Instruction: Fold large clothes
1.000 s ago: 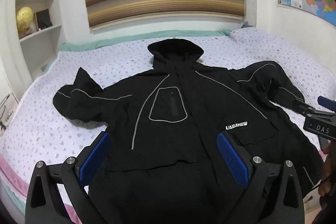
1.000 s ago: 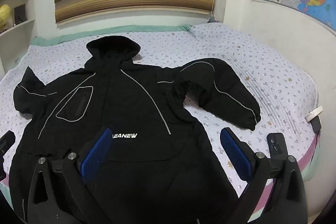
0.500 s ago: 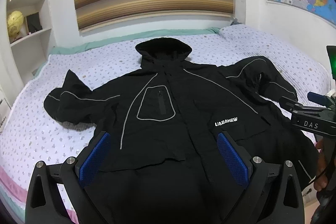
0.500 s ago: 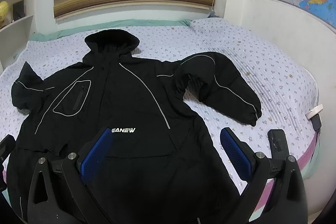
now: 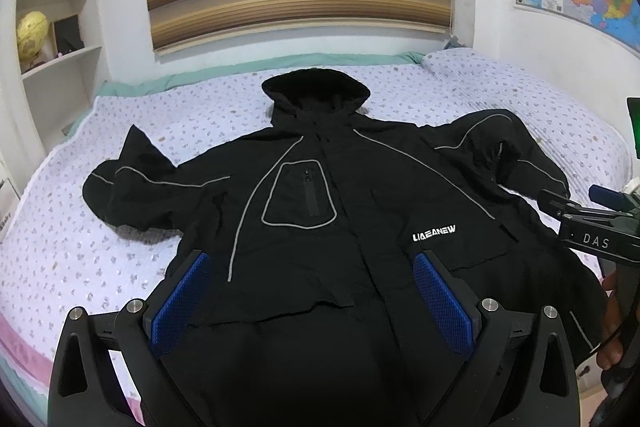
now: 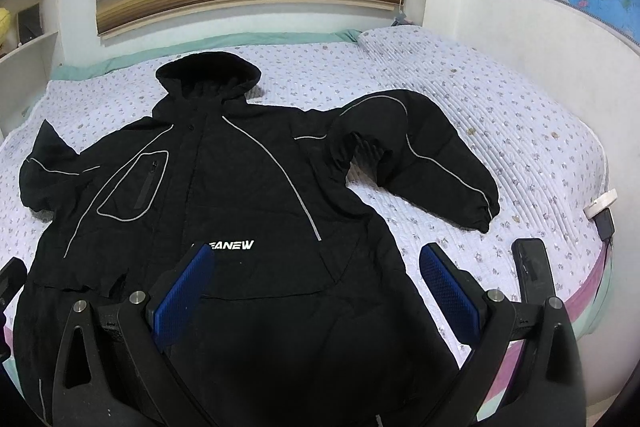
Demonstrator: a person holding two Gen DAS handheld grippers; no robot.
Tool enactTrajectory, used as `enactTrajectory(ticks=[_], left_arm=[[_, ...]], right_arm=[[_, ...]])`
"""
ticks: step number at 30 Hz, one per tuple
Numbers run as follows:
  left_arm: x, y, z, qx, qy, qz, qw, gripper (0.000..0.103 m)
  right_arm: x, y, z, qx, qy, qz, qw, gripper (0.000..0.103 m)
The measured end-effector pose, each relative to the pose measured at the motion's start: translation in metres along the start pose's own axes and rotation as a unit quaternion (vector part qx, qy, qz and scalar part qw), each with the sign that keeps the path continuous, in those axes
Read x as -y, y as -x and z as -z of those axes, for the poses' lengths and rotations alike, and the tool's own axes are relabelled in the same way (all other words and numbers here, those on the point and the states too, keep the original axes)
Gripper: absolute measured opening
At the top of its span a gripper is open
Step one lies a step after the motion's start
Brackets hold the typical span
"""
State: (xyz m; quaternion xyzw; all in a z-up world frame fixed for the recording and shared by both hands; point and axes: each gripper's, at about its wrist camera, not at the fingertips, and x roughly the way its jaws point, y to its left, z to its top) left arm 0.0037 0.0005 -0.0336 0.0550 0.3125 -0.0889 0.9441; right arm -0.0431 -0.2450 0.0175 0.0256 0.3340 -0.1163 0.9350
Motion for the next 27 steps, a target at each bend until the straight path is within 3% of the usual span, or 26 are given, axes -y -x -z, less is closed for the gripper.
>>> enactTrajectory(ticks=[4, 14, 27], left_arm=[[0.003, 0.001, -0.005, 0.006, -0.002, 0.014, 0.9999, 0.101], [0.012, -0.007, -0.006, 0.003, -0.001, 0.002, 1.0000, 0.101], [0.009, -0.016, -0.006, -0.010, 0.008, 0.000, 0.9999, 0.101]], right_arm=[[0.012, -0.004, -0.002, -0.006, -0.016, -0.002, 1.000, 0.103], [0.041, -0.014, -0.002, -0.017, -0.071, -0.013, 0.997, 0.103], [0.034, -0.016, -0.003, -0.017, -0.055, -0.006, 0.998, 0.103]])
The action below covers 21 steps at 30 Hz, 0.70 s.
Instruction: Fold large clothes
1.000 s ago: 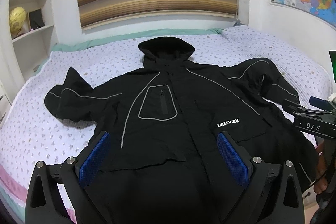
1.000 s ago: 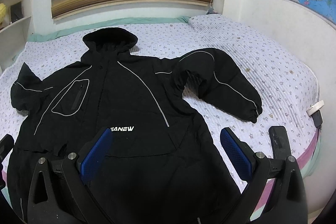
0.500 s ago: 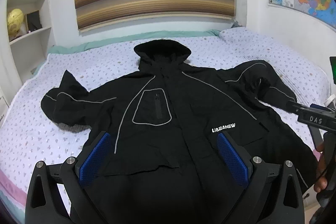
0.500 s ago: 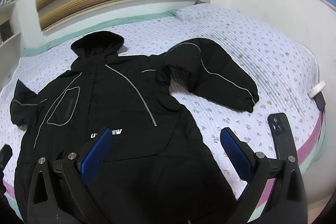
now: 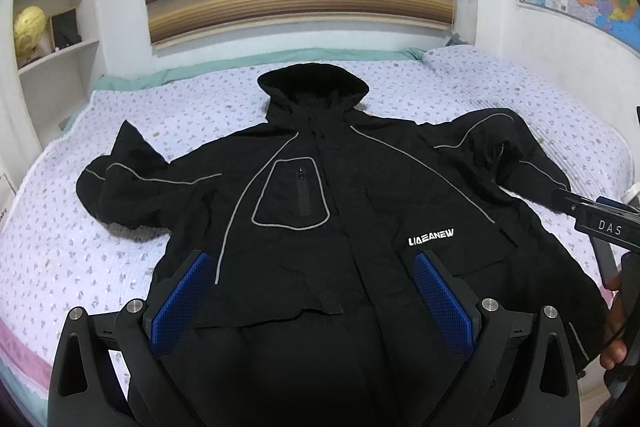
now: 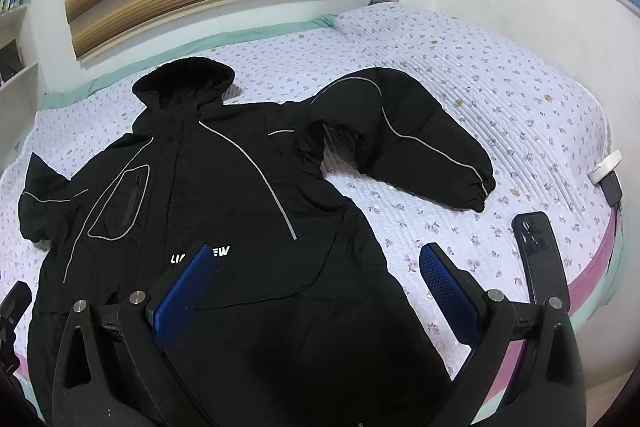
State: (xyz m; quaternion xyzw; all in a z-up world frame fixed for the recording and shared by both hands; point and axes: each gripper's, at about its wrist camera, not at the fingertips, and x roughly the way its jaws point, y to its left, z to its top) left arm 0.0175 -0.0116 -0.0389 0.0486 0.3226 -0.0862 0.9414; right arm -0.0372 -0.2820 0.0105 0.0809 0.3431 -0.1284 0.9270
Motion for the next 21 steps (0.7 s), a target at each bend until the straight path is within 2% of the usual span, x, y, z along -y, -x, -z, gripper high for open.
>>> enactTrajectory(ticks=[5, 7, 10, 12, 13, 15, 17, 19, 21], left_arm=[[0.006, -0.008, -0.011, -0.004, 0.006, 0.011, 0.9999, 0.101], [0.014, -0.014, -0.025, -0.003, 0.003, 0.025, 0.9997, 0.101], [0.035, -0.027, -0.052, 0.003, -0.018, 0.044, 0.9989, 0.101], [0.055, -0.037, -0.070, 0.005, -0.039, 0.063, 0.9972, 0.101], [0.067, -0.046, -0.080, 0.006, -0.052, 0.078, 0.9956, 0.101], [0.093, -0.068, -0.099, 0.001, -0.070, 0.108, 0.9916, 0.101], [0.112, -0.091, -0.111, -0.014, -0.074, 0.130, 0.9886, 0.101], [0.134, -0.128, -0.123, -0.047, -0.063, 0.157, 0.9845, 0.101], [0.148, -0.153, -0.127, -0.061, -0.051, 0.170, 0.9823, 0.101]], right_arm=[[0.006, -0.001, -0.006, -0.003, 0.000, -0.007, 1.000, 0.103], [0.015, -0.002, -0.014, -0.005, -0.002, -0.016, 1.000, 0.103], [0.052, -0.007, -0.033, -0.013, -0.041, -0.045, 0.998, 0.103], [0.087, -0.018, -0.044, -0.020, -0.077, -0.041, 0.996, 0.102], [0.102, -0.025, -0.048, -0.024, -0.090, -0.031, 0.995, 0.101], [0.138, -0.046, -0.052, -0.045, -0.126, -0.022, 0.991, 0.091], [0.172, -0.071, -0.048, -0.070, -0.173, -0.040, 0.982, 0.088], [0.191, -0.091, -0.041, -0.088, -0.200, -0.055, 0.974, 0.081], [0.205, -0.114, -0.031, -0.110, -0.226, -0.072, 0.965, 0.072]])
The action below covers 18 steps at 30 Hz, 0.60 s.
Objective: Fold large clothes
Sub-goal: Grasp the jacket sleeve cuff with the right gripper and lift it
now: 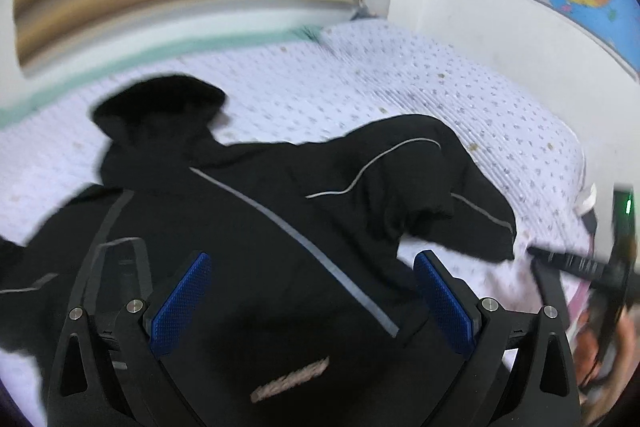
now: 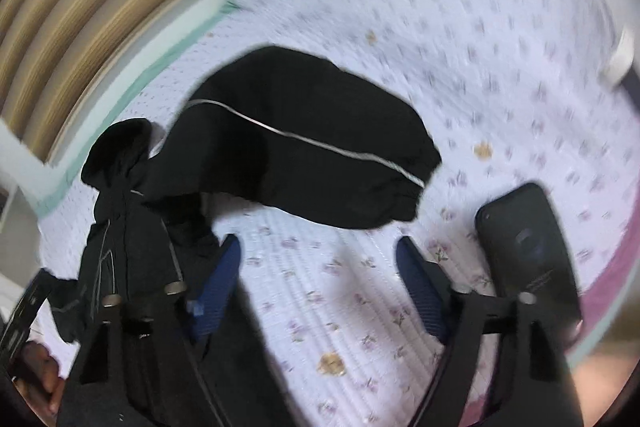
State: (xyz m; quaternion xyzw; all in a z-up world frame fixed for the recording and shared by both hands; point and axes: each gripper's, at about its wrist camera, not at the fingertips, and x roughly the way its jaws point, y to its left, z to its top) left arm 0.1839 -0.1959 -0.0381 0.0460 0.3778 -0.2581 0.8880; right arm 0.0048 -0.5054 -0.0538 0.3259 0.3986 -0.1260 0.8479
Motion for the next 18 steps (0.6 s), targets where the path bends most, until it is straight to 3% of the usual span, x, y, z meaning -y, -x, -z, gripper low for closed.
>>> enactTrajectory(ticks=[8, 12, 18], left_arm=[[0.008, -0.109, -0.004, -0.035, 0.015, 0.006, 0.9992, 0.101], [0.000, -0.130, 0.003, -0.049, 0.027, 0.021, 0.9982, 0.101], [0.000, -0.141, 0.004, -0.044, 0.027, 0.039, 0.9979, 0.101]], right_arm=[[0.024, -0.072, -0.004, -0.044, -0.054, -0.013, 0.998, 0.067], [0.028, -0.089, -0.020, -0.012, -0.079, -0.014, 0.997, 0.067], [0.041, -0.102, -0.048, 0.042, -0.126, -0.051, 0.990, 0.068]])
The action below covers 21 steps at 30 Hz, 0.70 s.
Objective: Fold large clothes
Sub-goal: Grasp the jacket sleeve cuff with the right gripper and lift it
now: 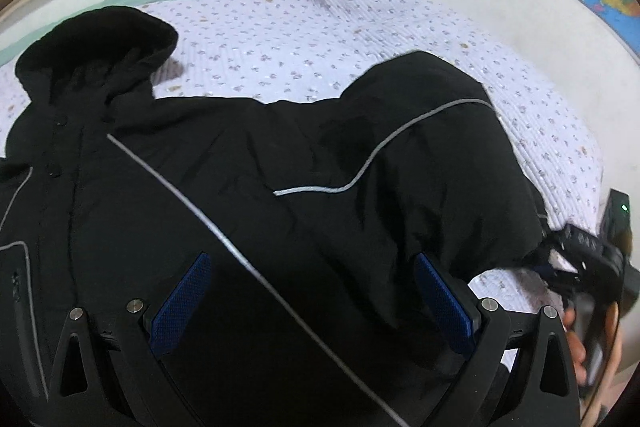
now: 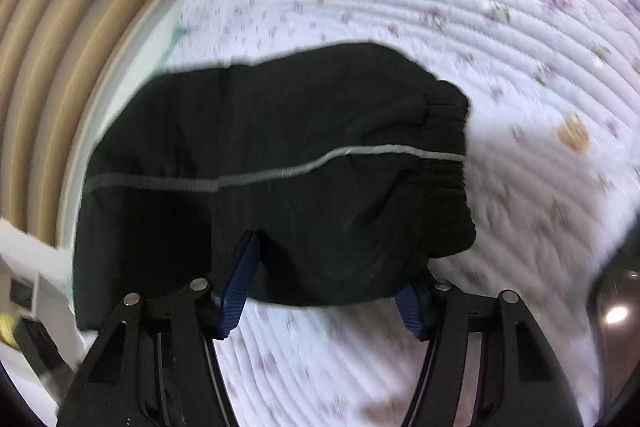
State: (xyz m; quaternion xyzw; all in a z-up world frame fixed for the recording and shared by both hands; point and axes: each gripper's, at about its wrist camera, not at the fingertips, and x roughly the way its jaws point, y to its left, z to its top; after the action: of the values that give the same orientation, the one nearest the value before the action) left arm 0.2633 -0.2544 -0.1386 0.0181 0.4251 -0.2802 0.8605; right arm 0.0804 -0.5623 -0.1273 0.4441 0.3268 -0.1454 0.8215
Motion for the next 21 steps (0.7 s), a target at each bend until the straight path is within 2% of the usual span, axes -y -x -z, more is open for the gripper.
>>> enactTrajectory(ticks=[4, 5, 6, 7, 9, 11, 14, 16, 18, 21], left_arm=[[0.008, -0.001, -0.004, 0.000, -0.013, 0.002, 0.9999, 0.100], [0.009, -0.002, -0.004, -0.001, -0.015, 0.003, 0.9999, 0.100], [0.009, -0.003, -0.004, -0.002, -0.015, 0.004, 0.9999, 0.100], [0.009, -0.003, -0.003, -0.002, -0.015, 0.005, 0.9999, 0.099], [0.011, -0.001, -0.004, -0.003, -0.020, 0.009, 0.9998, 0.093], [0.017, 0.006, -0.009, 0.005, -0.034, 0.011, 0.9994, 0.093], [0.025, 0.017, -0.020, 0.025, -0.041, 0.024, 0.9985, 0.093], [0.033, 0.022, -0.032, 0.040, -0.040, 0.030, 0.9979, 0.093], [0.042, 0.018, -0.039, 0.043, -0.043, 0.028, 0.9977, 0.093], [0.054, -0.017, -0.042, 0.007, -0.049, 0.023, 0.9985, 0.093]], right_arm=[[0.003, -0.004, -0.025, 0.026, -0.010, -0.006, 1.000, 0.066], [0.001, -0.004, -0.028, 0.031, -0.005, -0.003, 1.000, 0.052], [-0.001, -0.003, -0.032, 0.036, 0.008, 0.006, 0.999, 0.025], [-0.004, -0.002, -0.035, 0.038, 0.018, 0.008, 0.999, 0.022], [-0.013, 0.011, -0.042, 0.058, 0.042, 0.014, 0.997, 0.019], [-0.022, 0.032, -0.048, 0.093, 0.073, 0.038, 0.992, 0.018], [-0.034, 0.076, -0.068, 0.158, 0.121, 0.084, 0.976, 0.018], [-0.034, 0.095, -0.083, 0.183, 0.133, 0.107, 0.968, 0.018], [-0.029, 0.107, -0.105, 0.176, 0.135, 0.111, 0.969, 0.018], [-0.016, 0.105, -0.123, 0.146, 0.139, 0.122, 0.972, 0.018]])
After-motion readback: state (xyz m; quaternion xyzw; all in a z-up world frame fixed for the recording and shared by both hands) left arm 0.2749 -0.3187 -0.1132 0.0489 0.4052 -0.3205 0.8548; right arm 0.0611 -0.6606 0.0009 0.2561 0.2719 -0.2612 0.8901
